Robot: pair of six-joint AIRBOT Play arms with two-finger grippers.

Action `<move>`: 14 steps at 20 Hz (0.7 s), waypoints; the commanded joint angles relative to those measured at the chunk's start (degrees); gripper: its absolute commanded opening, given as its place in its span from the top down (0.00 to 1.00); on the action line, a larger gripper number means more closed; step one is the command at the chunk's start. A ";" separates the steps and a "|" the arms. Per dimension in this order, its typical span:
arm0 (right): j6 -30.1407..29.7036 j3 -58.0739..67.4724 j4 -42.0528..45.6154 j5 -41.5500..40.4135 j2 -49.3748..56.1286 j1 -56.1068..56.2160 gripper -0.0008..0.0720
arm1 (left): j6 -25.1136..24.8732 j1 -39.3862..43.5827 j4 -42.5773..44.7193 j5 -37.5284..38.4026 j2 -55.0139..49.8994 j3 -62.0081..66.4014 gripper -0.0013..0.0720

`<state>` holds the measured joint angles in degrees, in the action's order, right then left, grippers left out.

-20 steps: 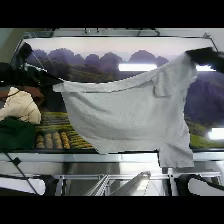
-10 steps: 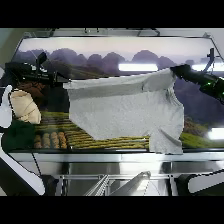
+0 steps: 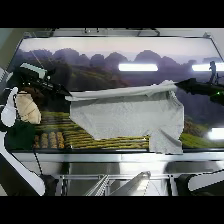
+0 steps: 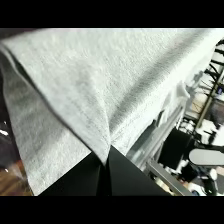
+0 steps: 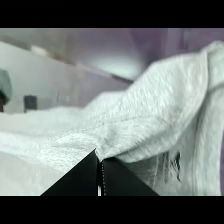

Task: Fold the shirts.

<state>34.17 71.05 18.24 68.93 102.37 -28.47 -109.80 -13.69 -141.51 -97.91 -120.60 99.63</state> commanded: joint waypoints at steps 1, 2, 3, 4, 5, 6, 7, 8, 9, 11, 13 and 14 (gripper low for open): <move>1.14 -2.43 4.35 1.86 0.85 -0.61 0.97 | 0.90 1.20 1.01 0.74 -0.04 -5.88 0.97; 1.38 -2.62 4.76 1.84 1.38 -0.61 0.97 | 0.74 1.64 1.03 1.42 -0.04 -6.51 0.97; 2.43 -2.64 5.62 1.84 1.70 -0.61 0.97 | 0.72 1.66 1.03 1.53 -0.04 -6.62 0.97; 3.48 -2.64 7.04 1.79 1.77 -0.61 0.97 | 0.76 1.64 0.98 1.46 -0.04 -6.58 0.97; 5.35 -2.62 9.51 1.60 1.68 -0.70 0.97 | 0.83 1.64 1.03 0.98 -0.04 -6.32 0.97; 7.45 -2.60 12.41 1.62 1.57 -0.81 0.97 | 0.98 1.64 1.01 -0.11 -0.04 -6.05 0.97; 9.81 -2.58 15.76 2.12 1.46 -0.96 0.96 | 1.81 1.64 1.05 -2.43 -0.04 -5.75 0.97; 11.85 -2.58 17.97 3.13 1.36 -1.25 0.78 | 2.75 1.64 0.98 -4.90 -0.04 -5.75 0.89; 13.18 -2.56 18.80 4.96 1.14 -1.55 0.55 | 5.40 1.64 1.03 -7.15 -0.04 -5.75 0.60; 14.62 -2.45 19.17 7.91 -0.83 -2.38 0.54 | 9.05 0.98 0.92 -7.52 0.68 -5.81 0.04; 16.20 -2.25 20.63 9.33 -4.87 -4.20 0.54 | 9.86 0.09 0.96 -7.56 2.71 -5.84 0.01; 17.51 -2.25 22.86 9.81 -7.34 -5.38 0.54 | 9.73 -0.55 1.01 -7.54 4.33 -5.84 0.01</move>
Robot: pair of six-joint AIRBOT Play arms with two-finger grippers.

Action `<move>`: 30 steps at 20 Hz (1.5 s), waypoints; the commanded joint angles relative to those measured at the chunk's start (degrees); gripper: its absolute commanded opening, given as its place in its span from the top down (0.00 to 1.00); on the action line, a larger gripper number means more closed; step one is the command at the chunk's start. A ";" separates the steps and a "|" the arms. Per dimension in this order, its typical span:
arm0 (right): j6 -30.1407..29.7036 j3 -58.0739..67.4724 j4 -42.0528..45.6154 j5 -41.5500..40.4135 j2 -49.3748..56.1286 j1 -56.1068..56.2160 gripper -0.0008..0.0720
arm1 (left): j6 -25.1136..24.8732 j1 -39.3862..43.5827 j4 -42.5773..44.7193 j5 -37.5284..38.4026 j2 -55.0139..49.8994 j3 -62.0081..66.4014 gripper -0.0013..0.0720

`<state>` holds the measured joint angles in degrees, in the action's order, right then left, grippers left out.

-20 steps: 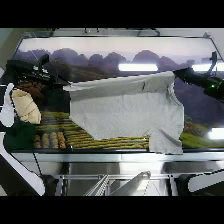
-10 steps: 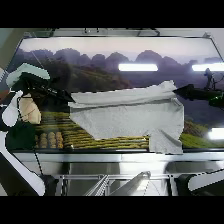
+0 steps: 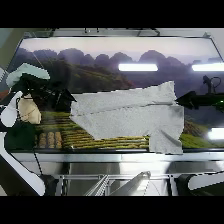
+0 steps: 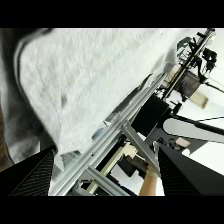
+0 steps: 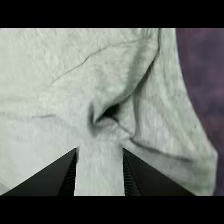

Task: Fold the shirts.

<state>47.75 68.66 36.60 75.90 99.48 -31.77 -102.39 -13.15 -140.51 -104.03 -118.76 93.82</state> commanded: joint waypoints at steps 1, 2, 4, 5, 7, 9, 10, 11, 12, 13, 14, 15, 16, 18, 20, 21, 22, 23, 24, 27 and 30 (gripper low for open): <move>5.99 0.13 8.28 3.41 -7.04 -3.45 0.52 | 1.49 -2.01 0.04 -1.42 4.52 -0.02 0.01; 9.27 -0.09 12.92 3.91 -9.16 -4.76 0.38 | 1.27 -3.02 0.04 -1.20 6.56 -0.24 0.01; 14.73 -4.02 21.18 4.09 -13.46 -7.23 0.29 | -0.79 -5.77 0.07 1.42 12.09 -4.31 0.01; 15.37 -7.56 22.38 3.93 -15.17 -8.13 0.29 | -2.95 -7.06 0.07 2.58 15.10 -7.82 0.01; 15.37 -16.35 22.12 3.34 -17.62 -8.61 0.30 | -5.62 -9.73 0.02 4.70 20.24 -15.76 0.01; 15.30 -23.78 21.62 2.32 -17.99 -8.22 0.30 | -6.34 -12.07 0.09 6.01 24.00 -23.58 0.01; 14.86 -26.82 20.48 1.25 -17.99 -8.02 0.30 | -6.69 -13.03 0.07 6.21 25.35 -26.93 0.01; 13.46 -28.98 18.95 0.15 -17.99 -8.02 0.30 | -6.75 -13.79 0.09 6.23 26.58 -30.45 0.01; 11.87 -30.67 17.11 -0.57 -17.99 -7.98 0.30 | -6.93 -14.51 0.24 6.21 27.76 -34.03 0.01; 10.45 -31.98 15.34 -1.14 -17.99 -7.98 0.30 | -6.91 -15.15 1.16 6.45 28.87 -37.33 0.01; 9.16 -32.74 13.70 -1.42 -17.99 -7.93 0.30 | -6.91 -15.47 3.10 7.26 30.10 -40.83 0.01; 7.93 -33.00 12.00 -1.55 -17.99 -7.61 0.30 | -6.88 -15.45 5.18 8.66 31.30 -43.95 0.01; 7.10 -33.00 10.27 -2.03 -17.99 -7.10 0.30 | -6.86 -15.43 7.10 10.71 32.54 -47.32 0.01; 4.33 -32.98 6.14 -2.40 -17.97 -6.08 0.50 | -6.84 -14.47 6.82 15.58 34.62 -53.77 0.03; 2.16 -33.00 2.67 -2.60 -17.97 -4.76 0.71 | -6.84 -11.67 4.24 21.00 35.63 -58.97 0.03; 1.99 -33.00 1.66 -2.58 -17.99 -4.33 0.91 | -6.86 -9.64 1.97 23.23 35.58 -61.13 0.03; 1.60 -32.98 0.81 -2.60 -17.99 -3.80 0.97 | -6.88 -7.21 -0.68 26.14 35.58 -63.23 0.03; 1.49 -32.98 0.35 -2.60 -17.99 -3.67 0.97 | -6.88 -4.72 -3.06 28.63 35.45 -64.65 0.03; 1.49 -32.98 0.02 -2.60 -17.99 -3.67 0.97 | -7.13 -1.75 -5.29 30.56 34.95 -65.44 0.03; 0.85 -32.98 -0.28 -2.56 -17.99 -3.74 0.97 | -7.30 5.73 -6.62 32.15 31.30 -63.12 0.26; 0.63 -32.98 -0.90 -2.34 -18.01 -3.74 0.97 | -7.06 11.76 -6.71 32.13 27.30 -56.57 0.38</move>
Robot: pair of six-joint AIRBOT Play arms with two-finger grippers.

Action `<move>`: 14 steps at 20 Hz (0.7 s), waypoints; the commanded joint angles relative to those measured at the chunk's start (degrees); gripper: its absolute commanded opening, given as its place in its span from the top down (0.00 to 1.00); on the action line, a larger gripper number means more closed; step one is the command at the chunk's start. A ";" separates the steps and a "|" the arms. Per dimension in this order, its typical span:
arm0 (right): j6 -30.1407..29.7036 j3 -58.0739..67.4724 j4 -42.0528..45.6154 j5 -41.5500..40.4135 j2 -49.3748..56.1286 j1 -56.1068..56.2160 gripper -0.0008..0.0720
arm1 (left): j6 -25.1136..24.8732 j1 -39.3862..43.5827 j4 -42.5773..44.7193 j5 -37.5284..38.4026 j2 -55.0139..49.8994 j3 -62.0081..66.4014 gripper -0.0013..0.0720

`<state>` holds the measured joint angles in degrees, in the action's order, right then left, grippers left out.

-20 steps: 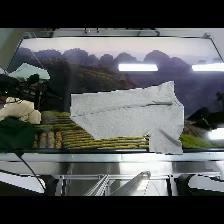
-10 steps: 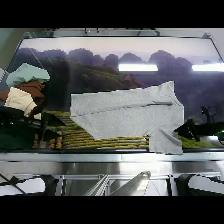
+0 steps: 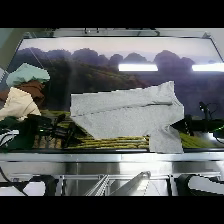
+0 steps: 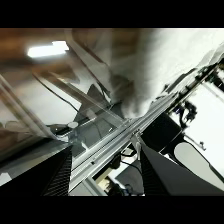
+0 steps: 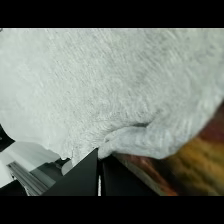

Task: Fold the shirts.

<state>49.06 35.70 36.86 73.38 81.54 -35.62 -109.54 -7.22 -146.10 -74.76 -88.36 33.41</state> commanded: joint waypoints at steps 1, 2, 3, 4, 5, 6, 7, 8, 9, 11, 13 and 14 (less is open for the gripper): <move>-0.68 -0.02 -1.16 0.55 -0.07 0.11 0.97 | 0.17 7.37 -1.09 2.86 -4.28 6.14 0.38; -0.68 -0.02 -1.16 1.03 -0.07 0.11 0.97 | 0.70 8.68 -1.07 2.89 -5.49 8.31 0.38; -0.68 -0.02 -1.16 1.51 -0.07 0.09 0.97 | 0.81 9.68 -1.05 2.99 -6.54 10.27 0.38; -0.68 -0.02 -1.14 1.68 -0.07 0.09 0.97 | 0.83 10.32 -0.96 3.28 -7.32 12.00 0.42; -0.66 -0.02 -1.16 1.79 -0.09 0.09 0.97 | 1.16 10.60 -0.96 3.52 -8.04 13.40 0.50; -0.66 -0.02 -1.16 2.12 -0.09 0.09 0.97 | 1.25 10.58 -0.94 3.39 -8.48 14.25 0.63; -0.66 -0.02 -1.16 2.64 -0.09 -0.02 0.97 | 1.22 10.47 -0.83 2.60 -8.57 14.71 0.81; -0.63 -0.02 -1.16 3.17 -0.11 -0.02 0.97 | 1.11 10.08 -0.48 1.18 -8.50 15.02 0.96; -0.39 -0.02 -1.27 3.69 -0.11 -0.02 0.97 | 1.09 9.51 -0.48 -1.14 -8.48 15.19 0.96; -0.20 0.00 -2.25 5.81 -0.17 -0.04 0.97 | 0.07 7.98 0.37 -3.93 -6.75 14.56 0.96; 1.14 0.00 -2.27 8.74 -1.22 -0.04 0.97 | 0.07 5.73 2.84 -4.24 -3.06 13.03 0.96; 2.82 -0.02 -1.57 9.20 -2.54 -0.09 0.97 | 0.07 4.20 3.65 -4.98 -1.11 11.89 0.96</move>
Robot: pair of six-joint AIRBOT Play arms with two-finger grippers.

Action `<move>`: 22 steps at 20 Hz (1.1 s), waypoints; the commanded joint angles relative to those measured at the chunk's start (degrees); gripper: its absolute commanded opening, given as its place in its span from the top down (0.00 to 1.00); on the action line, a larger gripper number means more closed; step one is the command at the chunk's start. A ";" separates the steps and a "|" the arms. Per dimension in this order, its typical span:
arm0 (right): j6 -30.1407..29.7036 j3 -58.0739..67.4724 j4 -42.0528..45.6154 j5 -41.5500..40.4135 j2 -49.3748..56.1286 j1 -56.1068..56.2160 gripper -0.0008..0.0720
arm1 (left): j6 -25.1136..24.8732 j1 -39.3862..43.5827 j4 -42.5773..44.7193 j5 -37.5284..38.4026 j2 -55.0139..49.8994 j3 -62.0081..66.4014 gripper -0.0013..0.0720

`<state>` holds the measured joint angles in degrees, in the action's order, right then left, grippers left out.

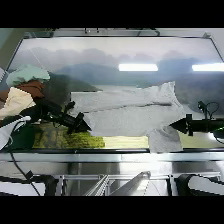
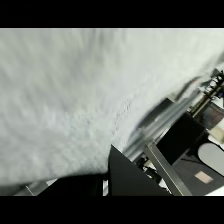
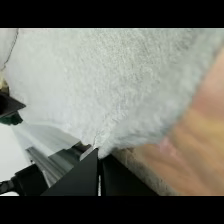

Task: Fold the shirts.

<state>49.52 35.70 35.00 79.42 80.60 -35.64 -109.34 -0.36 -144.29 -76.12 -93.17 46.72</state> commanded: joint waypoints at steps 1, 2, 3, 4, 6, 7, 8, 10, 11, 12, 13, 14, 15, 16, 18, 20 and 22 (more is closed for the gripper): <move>4.63 -0.02 1.36 3.10 -3.26 -0.11 0.97 | -0.15 -4.48 3.19 -4.94 5.75 -2.69 0.96; 6.80 -0.02 1.38 3.19 -5.16 -0.09 0.97 | -0.15 -6.56 4.28 -6.93 7.67 -3.82 0.96; 9.07 -0.02 1.31 3.19 -7.50 0.00 0.97 | -0.17 -8.48 5.16 -8.68 9.31 -4.63 0.96; 10.51 -0.02 1.05 3.21 -10.01 0.04 0.97 | -0.17 -10.49 5.31 -9.97 10.93 -5.27 0.96; 10.51 -0.02 -2.47 3.15 -14.10 0.04 0.97 | -0.17 -13.99 5.18 -11.15 13.09 -5.25 0.96; 9.68 -0.02 -6.47 2.84 -15.43 0.04 0.97 | -0.15 -15.04 5.22 -11.50 13.35 -4.28 0.96; 7.54 0.00 -11.89 2.16 -15.76 0.15 0.97 | -0.13 -15.76 5.20 -11.78 13.18 -2.56 0.96; 4.48 0.00 -21.46 -0.87 -14.58 0.42 0.97 | 0.48 -16.28 5.09 -13.51 11.34 2.71 0.96; 2.38 0.02 -25.16 -3.50 -13.25 1.11 0.97 | 1.11 -16.26 5.09 -14.80 9.66 5.86 0.96; 0.04 0.02 -28.13 -6.62 -11.43 2.34 0.97 | 2.23 -16.20 5.11 -16.06 7.50 9.60 0.96; -2.60 0.02 -30.99 -9.99 -8.98 4.00 0.97 | 3.45 -16.22 5.07 -16.92 5.27 13.09 0.96; -4.98 0.22 -33.55 -12.92 -6.34 5.86 0.97 | 4.37 -16.22 5.09 -17.33 2.80 16.76 0.96; -8.26 0.90 -36.13 -15.82 -2.95 8.02 0.97 | 5.03 -16.20 5.09 -17.31 0.46 20.15 0.96; -11.91 1.90 -39.01 -18.58 0.66 10.16 0.97 | 5.60 -16.13 5.07 -17.29 -2.34 23.74 0.96; -18.32 4.52 -45.62 -22.67 7.34 13.66 0.97 | 6.88 -16.09 5.07 -17.29 -7.74 30.27 0.96; -22.34 8.04 -50.47 -23.85 13.25 15.91 0.97 | 7.08 -16.09 5.07 -17.22 -12.85 35.76 0.96; -22.80 12.13 -50.69 -23.93 17.86 17.31 0.97 | 8.28 -16.09 5.09 -17.18 -17.59 40.02 0.96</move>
<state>32.03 43.18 -9.85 58.65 91.26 -21.23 -102.76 -16.38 -139.28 -93.08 -104.03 79.53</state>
